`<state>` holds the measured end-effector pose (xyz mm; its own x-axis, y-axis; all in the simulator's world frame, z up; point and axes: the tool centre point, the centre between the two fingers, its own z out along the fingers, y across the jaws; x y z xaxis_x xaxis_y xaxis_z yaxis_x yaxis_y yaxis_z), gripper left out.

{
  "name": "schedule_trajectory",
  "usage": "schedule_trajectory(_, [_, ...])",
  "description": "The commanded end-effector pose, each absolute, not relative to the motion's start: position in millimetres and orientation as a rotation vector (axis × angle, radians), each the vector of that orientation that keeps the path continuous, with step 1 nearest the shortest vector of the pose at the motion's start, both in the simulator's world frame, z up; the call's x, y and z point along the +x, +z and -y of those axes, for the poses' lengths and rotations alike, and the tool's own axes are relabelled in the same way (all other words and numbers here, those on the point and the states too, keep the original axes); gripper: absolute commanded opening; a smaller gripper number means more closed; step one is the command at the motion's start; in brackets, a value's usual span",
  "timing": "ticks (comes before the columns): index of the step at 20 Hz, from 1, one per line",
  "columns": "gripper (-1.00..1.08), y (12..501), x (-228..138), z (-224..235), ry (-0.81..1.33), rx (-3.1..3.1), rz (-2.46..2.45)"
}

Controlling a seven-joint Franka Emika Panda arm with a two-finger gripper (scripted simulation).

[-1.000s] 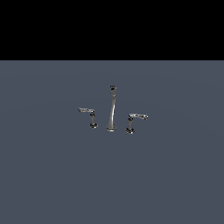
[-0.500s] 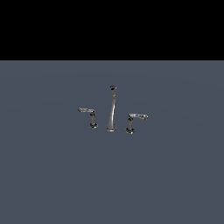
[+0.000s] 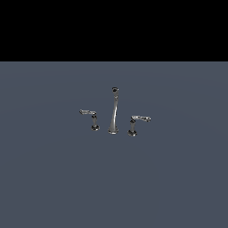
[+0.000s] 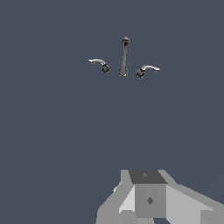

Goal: Turn on the faucet by rotating a designated handle.

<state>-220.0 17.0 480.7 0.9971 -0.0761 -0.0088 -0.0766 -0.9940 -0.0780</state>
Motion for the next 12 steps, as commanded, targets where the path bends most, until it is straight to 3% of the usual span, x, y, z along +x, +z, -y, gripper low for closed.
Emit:
schedule_trajectory(1, [-1.0,475.1,-206.4,-21.5,0.027,-3.031,-0.183])
schedule_trajectory(12, [-1.0,431.0,-129.0,-48.3,0.154,-2.867,-0.594])
